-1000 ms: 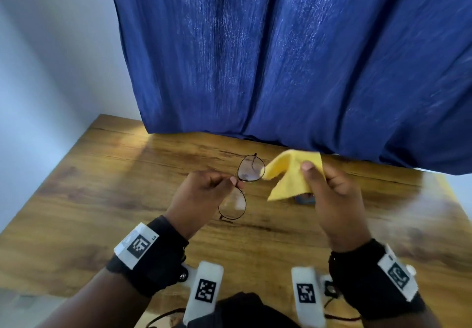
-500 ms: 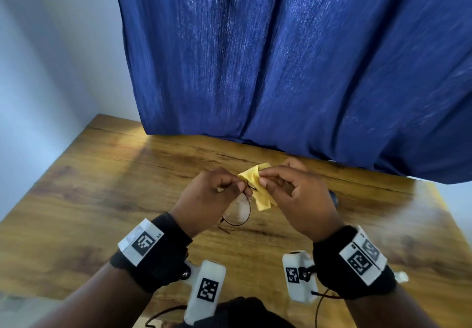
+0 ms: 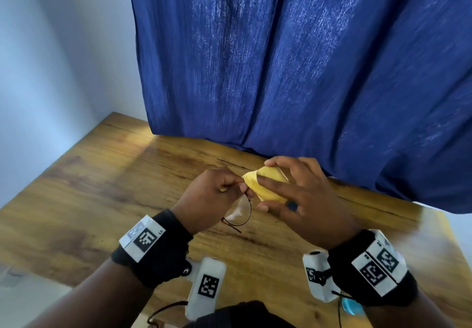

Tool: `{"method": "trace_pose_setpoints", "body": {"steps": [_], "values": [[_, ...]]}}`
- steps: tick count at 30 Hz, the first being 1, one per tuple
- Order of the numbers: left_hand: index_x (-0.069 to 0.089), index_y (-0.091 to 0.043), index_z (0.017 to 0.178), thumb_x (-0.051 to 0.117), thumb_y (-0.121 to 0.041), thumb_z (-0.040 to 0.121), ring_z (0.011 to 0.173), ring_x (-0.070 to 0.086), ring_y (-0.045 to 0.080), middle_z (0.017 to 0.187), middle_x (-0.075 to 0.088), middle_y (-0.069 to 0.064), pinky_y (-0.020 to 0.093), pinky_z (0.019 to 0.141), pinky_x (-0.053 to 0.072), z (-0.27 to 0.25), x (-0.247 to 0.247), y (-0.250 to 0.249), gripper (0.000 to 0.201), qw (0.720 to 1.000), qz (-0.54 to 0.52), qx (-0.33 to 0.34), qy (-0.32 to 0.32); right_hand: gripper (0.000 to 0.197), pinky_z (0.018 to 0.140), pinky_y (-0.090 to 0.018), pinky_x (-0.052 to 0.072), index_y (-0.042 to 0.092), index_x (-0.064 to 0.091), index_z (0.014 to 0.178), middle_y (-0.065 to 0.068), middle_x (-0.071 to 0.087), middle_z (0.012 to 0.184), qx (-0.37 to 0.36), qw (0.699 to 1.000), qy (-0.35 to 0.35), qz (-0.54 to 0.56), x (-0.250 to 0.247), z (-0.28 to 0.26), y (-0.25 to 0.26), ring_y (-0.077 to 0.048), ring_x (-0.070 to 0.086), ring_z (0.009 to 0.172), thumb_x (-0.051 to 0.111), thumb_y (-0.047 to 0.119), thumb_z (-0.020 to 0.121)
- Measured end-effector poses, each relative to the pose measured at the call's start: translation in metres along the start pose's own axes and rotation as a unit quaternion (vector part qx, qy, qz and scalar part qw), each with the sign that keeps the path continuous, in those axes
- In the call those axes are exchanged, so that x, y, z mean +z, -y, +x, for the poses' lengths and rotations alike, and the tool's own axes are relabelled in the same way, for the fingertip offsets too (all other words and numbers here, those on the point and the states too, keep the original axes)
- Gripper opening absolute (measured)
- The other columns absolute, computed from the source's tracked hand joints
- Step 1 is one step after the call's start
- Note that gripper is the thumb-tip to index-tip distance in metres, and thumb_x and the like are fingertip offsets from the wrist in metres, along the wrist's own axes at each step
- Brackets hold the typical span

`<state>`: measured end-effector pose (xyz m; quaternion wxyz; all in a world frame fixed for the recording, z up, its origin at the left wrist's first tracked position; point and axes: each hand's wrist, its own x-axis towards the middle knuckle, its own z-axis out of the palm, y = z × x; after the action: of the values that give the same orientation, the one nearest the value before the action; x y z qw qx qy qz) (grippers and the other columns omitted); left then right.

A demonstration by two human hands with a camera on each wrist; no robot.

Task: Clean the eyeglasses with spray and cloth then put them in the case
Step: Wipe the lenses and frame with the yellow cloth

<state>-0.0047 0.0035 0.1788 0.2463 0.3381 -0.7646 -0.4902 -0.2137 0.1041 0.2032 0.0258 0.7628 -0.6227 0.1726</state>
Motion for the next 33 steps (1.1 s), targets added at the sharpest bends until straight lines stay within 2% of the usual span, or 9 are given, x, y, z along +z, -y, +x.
{"method": "trace_pose_setpoints", "body": {"steps": [3,7,11,14,16,20,23,26,33], "values": [[0.077,-0.003,0.091,0.063,-0.014,0.101,0.096,0.066,0.038,0.097,0.071,0.017,0.05,0.088,0.052,0.001,0.003,0.006,0.02,0.999,-0.05,-0.019,-0.013,0.041,0.1,-0.044,0.043,0.042,0.067,0.126,0.008,0.047,0.149,-0.03,0.999,-0.018,0.001,0.004,-0.008,-0.001,-0.018,0.035,0.13,0.047,0.063,0.097],[0.076,-0.005,0.09,0.062,-0.018,0.102,0.092,0.065,0.043,0.095,0.071,0.018,0.058,0.085,0.054,0.0,0.004,0.008,0.023,0.999,-0.042,-0.01,-0.013,0.029,0.092,-0.046,0.043,0.03,0.074,0.111,0.005,0.06,0.127,-0.051,0.996,-0.068,0.031,0.012,-0.011,-0.002,-0.017,0.043,0.117,0.053,0.031,0.092],[0.073,-0.003,0.085,0.063,-0.017,0.101,0.079,0.064,0.032,0.088,0.069,0.017,0.051,0.077,0.055,-0.003,0.002,0.007,0.023,1.0,-0.014,-0.01,-0.017,0.023,0.083,-0.042,0.042,0.027,0.075,0.102,0.007,0.064,0.107,-0.07,0.993,-0.09,0.0,0.017,-0.004,0.001,-0.018,0.05,0.103,0.056,0.02,0.091],[0.07,0.002,0.086,0.063,-0.019,0.101,0.075,0.058,0.04,0.087,0.066,0.025,0.051,0.069,0.05,-0.003,-0.002,0.01,0.026,1.0,-0.017,-0.005,-0.016,0.02,0.085,-0.039,0.044,0.028,0.069,0.112,0.009,0.062,0.109,-0.057,0.994,-0.087,-0.018,0.018,0.001,0.007,-0.017,0.052,0.104,0.062,0.031,0.093],[0.069,0.003,0.087,0.065,-0.024,0.099,0.071,0.054,0.037,0.087,0.063,0.029,0.05,0.067,0.047,-0.003,-0.005,0.014,0.03,0.999,-0.04,-0.01,0.004,0.027,0.089,-0.038,0.043,0.028,0.066,0.117,0.009,0.062,0.113,-0.049,0.993,-0.099,-0.037,0.021,0.003,0.01,-0.018,0.052,0.107,0.062,0.034,0.091],[0.075,-0.006,0.089,0.066,-0.046,0.081,0.079,0.048,0.023,0.081,0.058,0.014,0.041,0.076,0.039,-0.002,-0.011,0.015,0.042,0.986,-0.138,-0.08,0.05,0.02,0.094,-0.041,0.038,0.025,0.075,0.109,0.011,0.069,0.116,-0.065,0.982,-0.15,-0.096,0.031,0.007,0.01,-0.021,0.058,0.109,0.065,0.028,0.092],[0.078,-0.02,0.076,0.065,-0.024,0.095,0.079,0.053,0.015,0.077,0.063,0.0,0.034,0.081,0.04,0.002,-0.017,0.018,0.024,0.977,-0.16,-0.092,0.108,0.012,0.093,-0.046,0.039,0.026,0.077,0.101,0.012,0.072,0.108,-0.075,0.973,-0.182,-0.118,0.037,0.012,0.013,-0.019,0.062,0.104,0.069,0.027,0.092],[0.075,-0.031,0.063,0.057,-0.011,0.103,0.07,0.054,0.001,0.066,0.063,-0.015,0.022,0.076,0.041,0.004,-0.024,0.021,0.048,0.973,-0.154,-0.103,0.136,0.012,0.093,-0.047,0.038,0.026,0.077,0.096,0.012,0.073,0.104,-0.067,0.968,-0.205,-0.126,0.038,0.016,0.02,-0.016,0.056,0.103,0.066,0.03,0.094],[0.073,-0.015,0.073,0.063,-0.02,0.099,0.064,0.053,0.002,0.066,0.06,-0.009,0.02,0.073,0.043,0.009,-0.03,0.026,0.028,0.972,-0.159,-0.11,0.131,0.016,0.09,-0.048,0.039,0.029,0.075,0.107,0.006,0.072,0.11,-0.043,0.971,-0.208,-0.112,0.042,0.01,0.021,-0.02,0.054,0.105,0.065,0.034,0.096]]}}
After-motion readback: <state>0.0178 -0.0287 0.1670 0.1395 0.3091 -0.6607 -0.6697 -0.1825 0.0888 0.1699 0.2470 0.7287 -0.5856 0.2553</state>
